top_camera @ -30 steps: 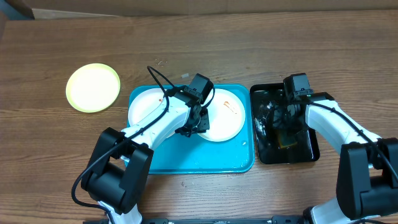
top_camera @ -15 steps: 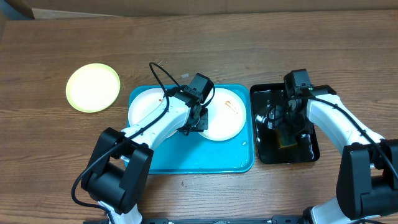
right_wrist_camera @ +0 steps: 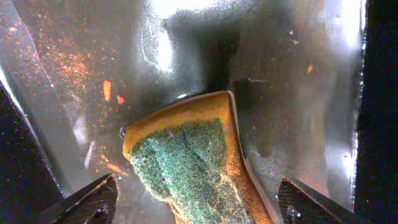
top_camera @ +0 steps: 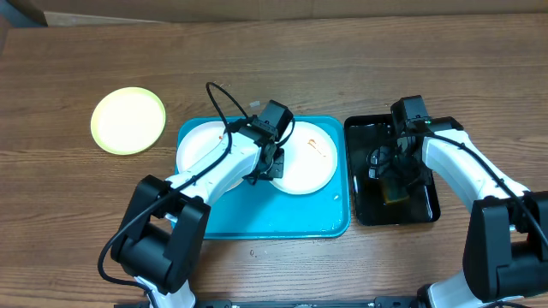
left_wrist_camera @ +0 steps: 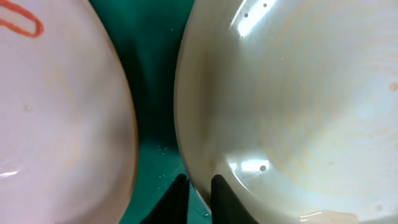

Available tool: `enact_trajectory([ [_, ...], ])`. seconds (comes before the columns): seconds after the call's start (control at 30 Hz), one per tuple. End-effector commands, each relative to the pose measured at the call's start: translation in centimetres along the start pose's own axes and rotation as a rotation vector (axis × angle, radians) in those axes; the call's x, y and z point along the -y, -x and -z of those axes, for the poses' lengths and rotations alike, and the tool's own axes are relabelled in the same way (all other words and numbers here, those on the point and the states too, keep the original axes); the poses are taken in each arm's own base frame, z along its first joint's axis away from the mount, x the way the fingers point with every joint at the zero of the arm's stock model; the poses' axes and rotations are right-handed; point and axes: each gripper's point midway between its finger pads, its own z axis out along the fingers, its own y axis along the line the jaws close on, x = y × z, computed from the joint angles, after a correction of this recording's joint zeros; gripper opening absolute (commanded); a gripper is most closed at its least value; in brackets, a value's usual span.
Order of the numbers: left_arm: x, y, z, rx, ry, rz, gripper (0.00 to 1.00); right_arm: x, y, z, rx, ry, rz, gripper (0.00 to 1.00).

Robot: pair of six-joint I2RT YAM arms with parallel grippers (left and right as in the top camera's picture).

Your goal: Clean dirty plates on tray and stack at the side

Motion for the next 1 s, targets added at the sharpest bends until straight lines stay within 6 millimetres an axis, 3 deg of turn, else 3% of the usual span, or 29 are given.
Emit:
enact_trajectory([
  [0.0, -1.5, -0.2, -0.8, -0.019, 0.042, -0.028, 0.09, -0.1, 1.0, 1.1, 0.046, 0.004, -0.002, 0.84],
  [0.2, -1.2, -0.5, -0.8, -0.042, 0.005, -0.036, 0.09, -0.1, 1.0, 1.1, 0.045, 0.003, -0.002, 0.84],
  [0.37, 0.2, -1.7, -0.7, -0.103, -0.082, -0.028, 0.22, 0.0, 0.8, 1.1, 0.037, 0.001, -0.002, 0.83],
  [0.5, 0.7, -2.6, -0.5, -0.146, -0.115, -0.002, 0.25, 0.2, -0.1, 0.8, 0.006, -0.008, -0.007, 0.69],
  [0.7, 0.4, -2.7, -0.6, -0.152, -0.096, 0.067, 0.26, 0.4, -0.6, -0.6, 0.013, -0.006, -0.006, 0.68],
  [0.8, -0.1, -2.6, -0.7, -0.144, -0.063, 0.128, 0.27, 0.4, -0.5, -1.1, 0.03, -0.001, -0.006, 0.57],
  [0.9, -0.1, -2.6, -0.8, -0.142, -0.057, 0.154, 0.29, 0.4, -0.6, -1.5, 0.033, 0.0, -0.006, 0.53],
  [0.97, -0.1, -2.5, -0.8, -0.137, -0.058, 0.154, 0.3, 0.3, -0.4, -1.5, 0.041, 0.002, -0.006, 0.33],
])
